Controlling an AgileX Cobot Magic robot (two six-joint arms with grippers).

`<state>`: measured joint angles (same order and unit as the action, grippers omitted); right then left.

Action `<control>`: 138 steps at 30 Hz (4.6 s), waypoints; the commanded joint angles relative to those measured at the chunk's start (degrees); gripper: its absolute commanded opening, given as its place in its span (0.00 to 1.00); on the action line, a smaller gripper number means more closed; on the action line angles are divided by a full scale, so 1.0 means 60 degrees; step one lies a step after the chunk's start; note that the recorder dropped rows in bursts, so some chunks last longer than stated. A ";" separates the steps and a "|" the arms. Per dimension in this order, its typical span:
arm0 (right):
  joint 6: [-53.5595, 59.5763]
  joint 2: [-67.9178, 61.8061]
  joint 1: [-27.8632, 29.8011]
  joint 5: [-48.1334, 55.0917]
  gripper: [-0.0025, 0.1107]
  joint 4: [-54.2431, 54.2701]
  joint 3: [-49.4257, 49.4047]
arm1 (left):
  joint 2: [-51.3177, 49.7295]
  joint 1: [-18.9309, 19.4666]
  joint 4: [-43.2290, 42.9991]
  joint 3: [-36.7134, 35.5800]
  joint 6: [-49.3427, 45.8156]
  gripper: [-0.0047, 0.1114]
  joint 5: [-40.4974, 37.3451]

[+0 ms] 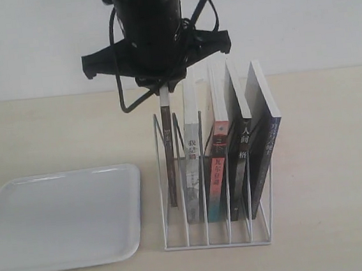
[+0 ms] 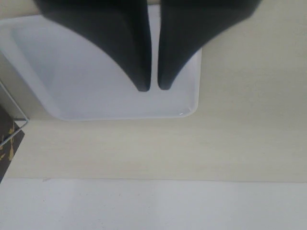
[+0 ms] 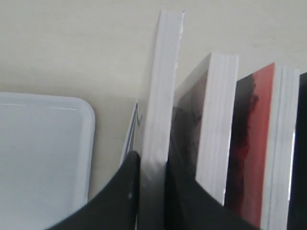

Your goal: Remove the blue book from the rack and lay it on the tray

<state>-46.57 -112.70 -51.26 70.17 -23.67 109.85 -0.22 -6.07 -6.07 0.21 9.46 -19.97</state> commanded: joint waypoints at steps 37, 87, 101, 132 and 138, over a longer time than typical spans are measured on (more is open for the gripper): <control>0.0542 0.0676 -0.0018 -0.0034 0.02 0.0627 0.0459 | 0.0037 0.0022 0.0002 -0.0035 -0.0020 0.08 0.0040; 0.1698 0.2449 0.0023 -0.0034 0.25 -0.0007 0.0243 | 0.0037 0.0022 0.0002 -0.0035 -0.0020 0.08 0.0040; 0.2025 0.2844 0.1162 -0.0034 0.33 0.0507 -0.2305 | 0.0037 0.0022 0.0002 -0.0035 -0.0020 0.08 0.0040; 0.2030 0.1743 0.1457 -0.0659 0.33 0.1342 -0.2672 | 0.0037 0.0022 0.0002 -0.0035 -0.0020 0.08 0.0040; 0.2010 0.1562 0.1457 -0.0769 0.33 0.1342 -0.2672 | 0.0037 0.0022 0.0002 -0.0035 -0.0020 0.08 0.0040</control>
<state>-34.54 -102.86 -42.87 66.07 -15.53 93.98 -0.22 -6.07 -6.07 0.21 9.46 -19.97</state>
